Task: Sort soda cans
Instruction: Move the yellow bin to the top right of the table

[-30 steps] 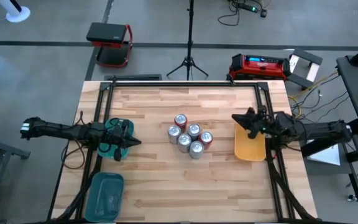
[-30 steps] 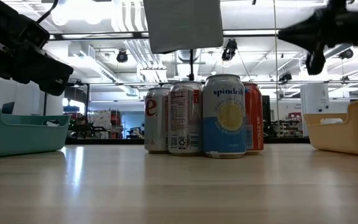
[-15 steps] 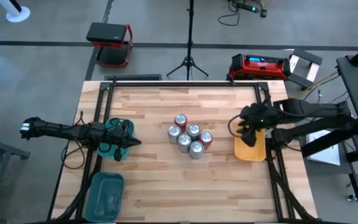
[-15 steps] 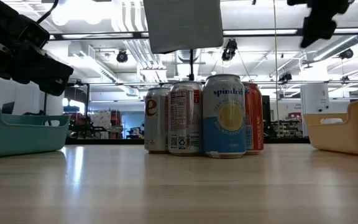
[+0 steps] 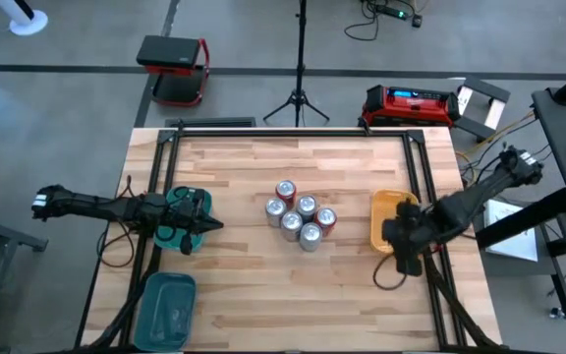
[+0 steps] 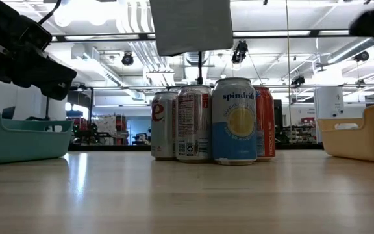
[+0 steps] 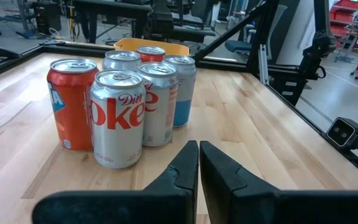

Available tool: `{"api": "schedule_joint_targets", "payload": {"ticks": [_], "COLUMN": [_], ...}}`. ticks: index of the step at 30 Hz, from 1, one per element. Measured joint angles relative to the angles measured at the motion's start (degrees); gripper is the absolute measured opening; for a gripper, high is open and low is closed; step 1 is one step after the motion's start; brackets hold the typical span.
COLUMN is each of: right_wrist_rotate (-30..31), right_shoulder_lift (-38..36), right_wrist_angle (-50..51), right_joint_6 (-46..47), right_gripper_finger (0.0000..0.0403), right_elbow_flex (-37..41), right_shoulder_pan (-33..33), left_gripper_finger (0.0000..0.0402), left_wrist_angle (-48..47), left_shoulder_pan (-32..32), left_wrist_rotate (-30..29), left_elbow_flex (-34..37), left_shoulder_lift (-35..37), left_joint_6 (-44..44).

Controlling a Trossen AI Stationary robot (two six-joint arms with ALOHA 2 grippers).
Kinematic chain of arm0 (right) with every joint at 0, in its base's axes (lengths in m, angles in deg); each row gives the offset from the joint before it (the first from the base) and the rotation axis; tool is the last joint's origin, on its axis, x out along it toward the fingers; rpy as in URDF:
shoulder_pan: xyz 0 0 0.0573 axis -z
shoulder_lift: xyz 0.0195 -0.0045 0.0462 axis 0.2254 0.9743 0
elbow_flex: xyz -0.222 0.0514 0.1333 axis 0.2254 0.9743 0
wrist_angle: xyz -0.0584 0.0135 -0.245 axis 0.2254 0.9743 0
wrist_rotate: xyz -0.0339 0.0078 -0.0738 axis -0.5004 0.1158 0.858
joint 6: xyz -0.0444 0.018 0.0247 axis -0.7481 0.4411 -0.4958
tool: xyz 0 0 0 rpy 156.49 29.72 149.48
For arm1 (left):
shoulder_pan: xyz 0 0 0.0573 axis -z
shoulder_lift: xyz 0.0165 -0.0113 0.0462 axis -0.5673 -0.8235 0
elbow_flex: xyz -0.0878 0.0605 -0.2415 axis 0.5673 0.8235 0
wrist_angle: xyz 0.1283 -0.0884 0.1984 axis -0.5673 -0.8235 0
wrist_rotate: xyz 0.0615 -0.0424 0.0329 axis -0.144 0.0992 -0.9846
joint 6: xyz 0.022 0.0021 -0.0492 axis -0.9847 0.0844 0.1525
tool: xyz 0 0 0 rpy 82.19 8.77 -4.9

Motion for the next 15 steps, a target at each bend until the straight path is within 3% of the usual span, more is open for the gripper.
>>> {"api": "schedule_joint_targets", "payload": {"ticks": [6, 15], "right_wrist_rotate": [1.0, -0.9], "right_shoulder_lift": [1.1, 6.4], "right_wrist_angle": [-8.6, -9.2], "right_joint_6": [5.6, 6.6], "right_gripper_finger": [0.0247, 0.0239], "right_elbow_flex": [7.8, 11.5], "right_shoulder_pan": [-1.6, -1.3], "left_gripper_finger": [0.0000, 0.0000], "left_wrist_angle": [0.0, 0.0], "left_shoulder_pan": [0.0, 0.0], "left_wrist_rotate": [0.0, 0.0], "left_elbow_flex": [0.0, 0.0], "left_shoulder_lift": [0.0, 0.0], "left_joint_6": [0.0, 0.0]}}
